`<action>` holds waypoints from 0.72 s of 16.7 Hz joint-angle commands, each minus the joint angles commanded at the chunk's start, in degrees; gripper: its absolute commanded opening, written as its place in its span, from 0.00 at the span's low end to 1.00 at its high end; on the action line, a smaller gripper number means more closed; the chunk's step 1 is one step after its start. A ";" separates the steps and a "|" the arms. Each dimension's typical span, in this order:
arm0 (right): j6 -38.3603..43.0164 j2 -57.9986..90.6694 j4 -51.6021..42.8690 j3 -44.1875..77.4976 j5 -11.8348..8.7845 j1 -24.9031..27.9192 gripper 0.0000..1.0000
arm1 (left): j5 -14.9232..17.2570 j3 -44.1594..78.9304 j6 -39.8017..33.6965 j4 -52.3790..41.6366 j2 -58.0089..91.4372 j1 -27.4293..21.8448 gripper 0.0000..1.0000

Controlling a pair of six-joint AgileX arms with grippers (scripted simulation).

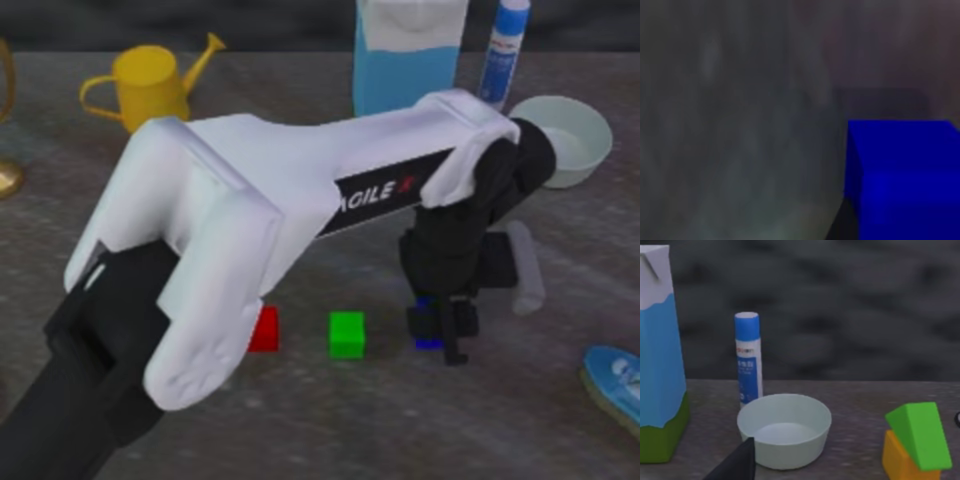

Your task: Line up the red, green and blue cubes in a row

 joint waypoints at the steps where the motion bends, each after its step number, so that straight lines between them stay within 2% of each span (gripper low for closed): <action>1: 0.00 0.00 0.00 0.00 0.00 0.00 1.00 | 0.00 0.00 0.00 0.00 0.00 0.00 0.68; 5: 0.00 0.00 0.00 0.00 0.00 0.00 1.00 | 0.00 0.00 0.00 0.00 0.00 0.00 0.98; 12: 0.00 0.00 0.00 0.00 0.00 0.00 1.00 | 0.00 0.00 0.00 0.00 0.00 0.00 1.00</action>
